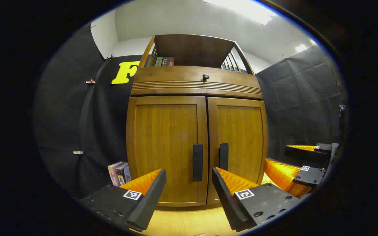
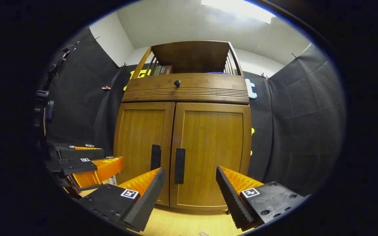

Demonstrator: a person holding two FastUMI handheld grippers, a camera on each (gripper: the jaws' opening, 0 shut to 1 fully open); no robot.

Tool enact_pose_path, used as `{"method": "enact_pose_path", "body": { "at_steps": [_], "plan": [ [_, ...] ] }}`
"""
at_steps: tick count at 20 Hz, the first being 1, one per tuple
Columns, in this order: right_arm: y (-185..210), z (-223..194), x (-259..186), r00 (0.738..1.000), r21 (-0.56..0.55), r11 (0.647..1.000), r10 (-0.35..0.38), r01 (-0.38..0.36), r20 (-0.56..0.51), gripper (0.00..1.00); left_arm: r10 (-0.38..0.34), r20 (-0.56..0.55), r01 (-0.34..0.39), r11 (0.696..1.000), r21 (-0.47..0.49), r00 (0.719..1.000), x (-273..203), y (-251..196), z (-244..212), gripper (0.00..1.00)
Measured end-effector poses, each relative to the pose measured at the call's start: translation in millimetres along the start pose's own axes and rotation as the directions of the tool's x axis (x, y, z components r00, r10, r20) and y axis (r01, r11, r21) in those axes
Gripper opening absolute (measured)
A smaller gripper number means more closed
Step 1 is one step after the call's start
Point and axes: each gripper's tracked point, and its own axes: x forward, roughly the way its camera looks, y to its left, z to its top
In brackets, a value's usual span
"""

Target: Open the right door of the double-door shoe cabinet with the right hand, and open the left door with the left hand.

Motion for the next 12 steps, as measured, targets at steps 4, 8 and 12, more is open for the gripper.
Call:
{"method": "enact_pose_path", "body": {
  "at_steps": [4, 8, 12],
  "plan": [
    [3.2, 0.4, 1.5, 1.0, -0.007, 1.0, 0.008, -0.008, 0.0, 0.97, -0.003, 0.018, 0.003, 1.0, -0.01, 1.0, -1.5, 0.5, 4.3, 0.88],
    [8.2, 1.2, 2.7, 1.0, -0.002, 1.0, 0.02, -0.02, 0.001, 0.97, -0.009, 0.008, 0.009, 1.0, -0.01, 1.0, -2.1, 0.3, 3.8, 0.87],
    [7.0, 2.4, 3.9, 1.0, 0.0, 1.0, 0.016, -0.016, 0.004, 0.97, -0.001, 0.003, 0.002, 1.0, -0.013, 1.0, -2.4, 1.5, 3.6, 0.88]
  ]
}}
